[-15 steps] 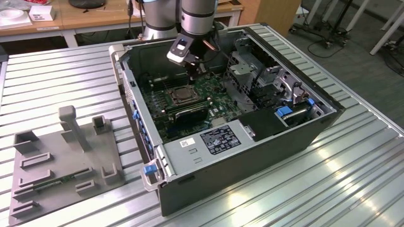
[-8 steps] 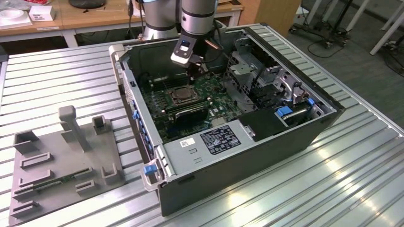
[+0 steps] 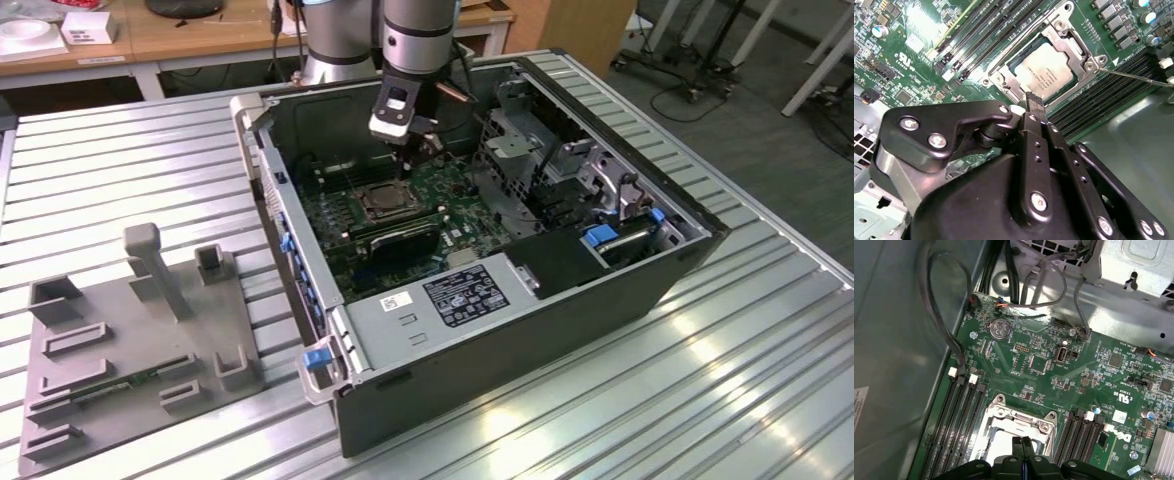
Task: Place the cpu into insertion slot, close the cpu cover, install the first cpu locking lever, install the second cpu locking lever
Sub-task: 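Close the cpu cover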
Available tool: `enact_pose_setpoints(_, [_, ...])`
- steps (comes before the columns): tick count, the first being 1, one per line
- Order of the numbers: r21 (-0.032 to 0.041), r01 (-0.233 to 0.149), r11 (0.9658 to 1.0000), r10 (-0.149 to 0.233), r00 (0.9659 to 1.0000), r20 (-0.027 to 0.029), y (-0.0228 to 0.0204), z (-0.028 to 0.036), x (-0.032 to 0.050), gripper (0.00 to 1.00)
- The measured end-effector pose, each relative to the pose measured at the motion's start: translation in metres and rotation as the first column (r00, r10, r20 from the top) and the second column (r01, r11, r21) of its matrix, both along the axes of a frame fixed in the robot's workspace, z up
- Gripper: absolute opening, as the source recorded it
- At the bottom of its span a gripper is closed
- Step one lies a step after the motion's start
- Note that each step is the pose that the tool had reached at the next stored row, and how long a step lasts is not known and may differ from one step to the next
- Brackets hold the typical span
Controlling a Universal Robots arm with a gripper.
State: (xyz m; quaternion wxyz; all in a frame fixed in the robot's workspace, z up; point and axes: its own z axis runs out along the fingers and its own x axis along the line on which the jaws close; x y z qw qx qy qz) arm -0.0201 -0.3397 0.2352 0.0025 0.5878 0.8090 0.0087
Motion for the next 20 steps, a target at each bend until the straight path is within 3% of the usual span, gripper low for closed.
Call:
enact_pose_setpoints(2, [0.0,-0.002,1.0,0.002,1.0,0.0,0.0,0.0,0.0,0.11])
enact_pose_setpoints(5, [0.0,-0.048,0.9989,0.048,0.9989,0.0,0.0,-0.0002,-0.0001,0.11])
enact_pose_setpoints(10, [-0.0001,-0.139,0.9903,0.139,0.9903,-0.0001,0.0,-0.0008,0.0,0.11])
enact_pose_setpoints(13, [0.0,-0.192,0.9813,0.192,0.9813,0.0,0.0,-0.0012,0.0,0.11])
enact_pose_setpoints(15, [0.0,-0.229,0.9735,0.229,0.9735,0.0,0.0,-0.0014,0.0,0.11])
enact_pose_setpoints(20, [0.0,-0.315,0.9491,0.315,0.9491,0.0,0.0,-0.002,0.0,0.11])
